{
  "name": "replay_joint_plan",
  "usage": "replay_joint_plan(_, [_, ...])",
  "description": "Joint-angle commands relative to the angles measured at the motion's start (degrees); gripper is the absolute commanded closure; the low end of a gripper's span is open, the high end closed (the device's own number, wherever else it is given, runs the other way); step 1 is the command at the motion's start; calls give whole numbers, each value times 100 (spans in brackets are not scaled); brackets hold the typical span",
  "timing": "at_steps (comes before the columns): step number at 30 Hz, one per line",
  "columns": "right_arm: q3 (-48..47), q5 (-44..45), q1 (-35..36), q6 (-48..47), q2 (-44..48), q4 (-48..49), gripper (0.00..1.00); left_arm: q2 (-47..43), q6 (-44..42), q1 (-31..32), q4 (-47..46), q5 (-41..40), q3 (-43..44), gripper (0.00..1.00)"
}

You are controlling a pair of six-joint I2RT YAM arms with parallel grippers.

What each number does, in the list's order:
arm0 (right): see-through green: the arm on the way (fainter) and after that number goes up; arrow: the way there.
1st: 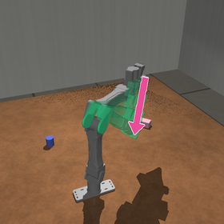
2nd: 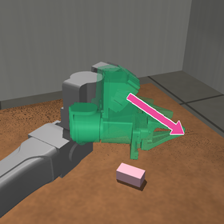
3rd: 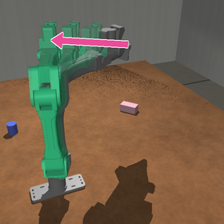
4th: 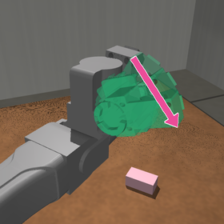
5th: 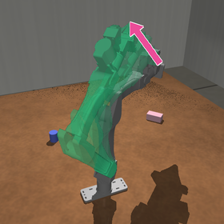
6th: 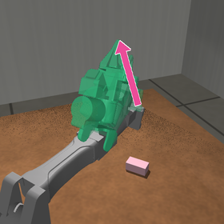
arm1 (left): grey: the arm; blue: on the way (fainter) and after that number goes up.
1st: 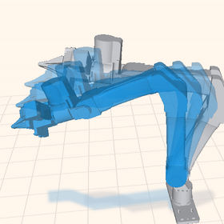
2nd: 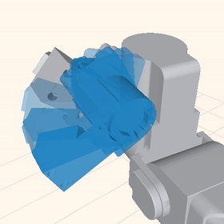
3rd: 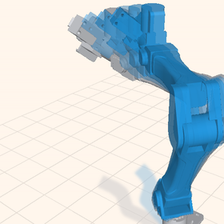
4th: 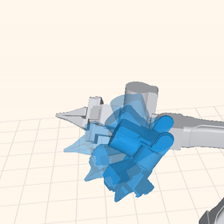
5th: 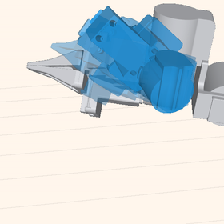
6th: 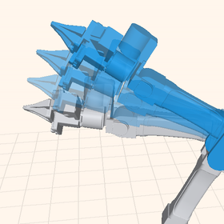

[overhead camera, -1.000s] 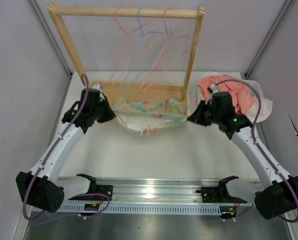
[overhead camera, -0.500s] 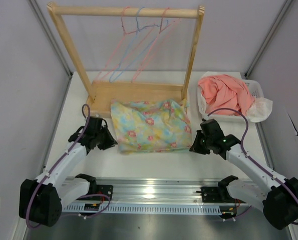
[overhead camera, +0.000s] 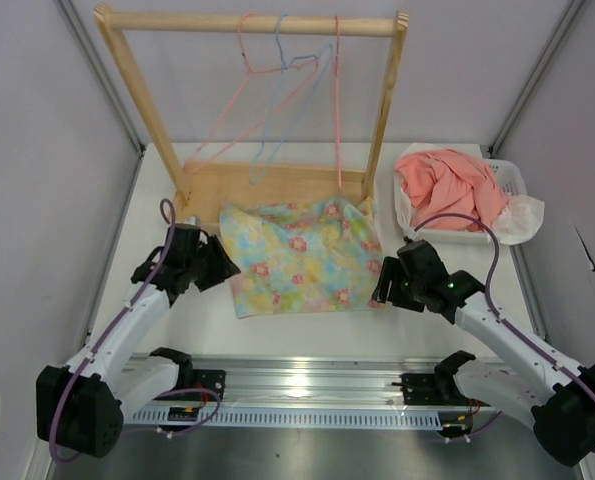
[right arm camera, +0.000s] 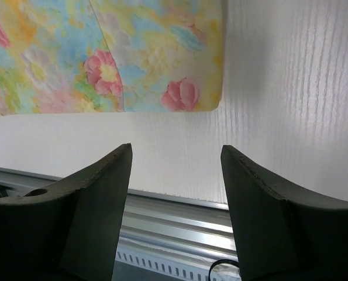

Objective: Place the skirt on the hanger

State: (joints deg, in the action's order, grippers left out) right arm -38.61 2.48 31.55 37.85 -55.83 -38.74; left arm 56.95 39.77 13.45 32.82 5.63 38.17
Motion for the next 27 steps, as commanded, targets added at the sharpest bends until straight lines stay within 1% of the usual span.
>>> replay_joint_plan(1, [-313,227,18,12,152,42,32,-359,-364,-53,-346,254,322,43])
replay_joint_plan(2, [-375,183,18,47,126,94,32,-421,-408,-53,-346,272,383,41])
replay_joint_plan(6, [-726,148,18,48,46,-1,32,-615,-943,-53,-250,167,743,38])
replay_joint_plan(7, [-892,217,18,30,46,-28,32,-615,-1058,-53,-163,158,1118,38])
replay_joint_plan(12, [-1403,174,-26,-145,-164,33,32,-1105,-1418,-53,-310,-114,1754,35])
replay_joint_plan(14, [-1639,122,-61,-207,-252,33,32,-1212,-1489,-53,-364,-220,2218,33])
replay_joint_plan(16, [-1798,42,-105,-277,-270,42,32,-1213,-1674,-53,-399,-141,2580,33])
replay_joint_plan(17, [-1930,-62,-166,-286,-288,60,31,-1186,-1700,-53,-373,-141,2920,32])
replay_joint_plan(18, [-1974,-90,-193,-304,-288,86,31,-1143,-1735,-53,-390,-106,3020,32])
replay_joint_plan(22, [-2036,-187,-325,-383,-332,217,31,-1125,-1797,-53,-723,131,3415,31])
replay_joint_plan(24, [-2045,-414,-421,-392,-358,288,31,-1090,-1832,-53,-943,324,3609,31])
replay_joint_plan(27, [-2115,-433,-465,-445,-402,341,31,-844,-1789,-53,-1488,456,3881,29])
